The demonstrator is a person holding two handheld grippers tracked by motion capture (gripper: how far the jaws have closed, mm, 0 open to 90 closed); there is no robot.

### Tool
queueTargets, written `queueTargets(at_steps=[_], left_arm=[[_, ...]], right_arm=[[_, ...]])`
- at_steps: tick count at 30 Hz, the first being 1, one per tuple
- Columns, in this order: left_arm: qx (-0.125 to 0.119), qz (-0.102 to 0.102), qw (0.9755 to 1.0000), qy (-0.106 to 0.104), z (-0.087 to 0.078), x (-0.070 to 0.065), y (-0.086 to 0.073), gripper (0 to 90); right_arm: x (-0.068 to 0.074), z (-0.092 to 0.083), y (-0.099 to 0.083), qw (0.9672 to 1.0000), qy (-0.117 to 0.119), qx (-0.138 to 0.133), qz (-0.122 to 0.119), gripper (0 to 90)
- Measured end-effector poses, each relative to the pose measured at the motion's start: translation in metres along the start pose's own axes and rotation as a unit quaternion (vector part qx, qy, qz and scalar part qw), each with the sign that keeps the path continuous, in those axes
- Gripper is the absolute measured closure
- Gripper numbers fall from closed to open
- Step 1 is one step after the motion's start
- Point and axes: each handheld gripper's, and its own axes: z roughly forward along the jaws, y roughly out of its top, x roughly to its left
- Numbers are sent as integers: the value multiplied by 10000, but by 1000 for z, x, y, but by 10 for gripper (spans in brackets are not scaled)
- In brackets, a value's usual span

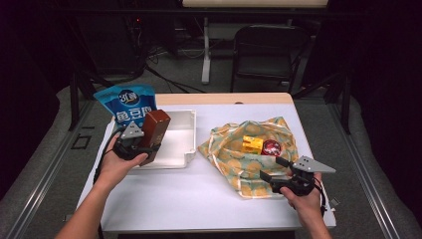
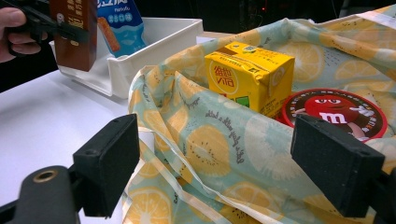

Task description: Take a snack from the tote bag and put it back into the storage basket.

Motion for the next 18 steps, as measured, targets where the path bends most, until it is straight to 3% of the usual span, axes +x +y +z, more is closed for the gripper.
queueTargets(at_steps=[5, 9, 11, 18], left_arm=[[313, 139, 9994, 90, 13, -2, -1, 440], [613, 350, 9973, 212, 28, -3, -3, 439], [650, 353, 9970, 241, 32, -2, -3, 439], [861, 501, 9950, 24, 37, 2, 3, 438]], right_arm=[[0, 1, -1, 10000, 18, -17, 18, 151], [1, 3, -1, 10000, -5, 41, -33, 152], [1, 3, -1, 10000, -1, 32, -23, 151], [-2, 4, -2, 10000, -25, 72, -6, 153]])
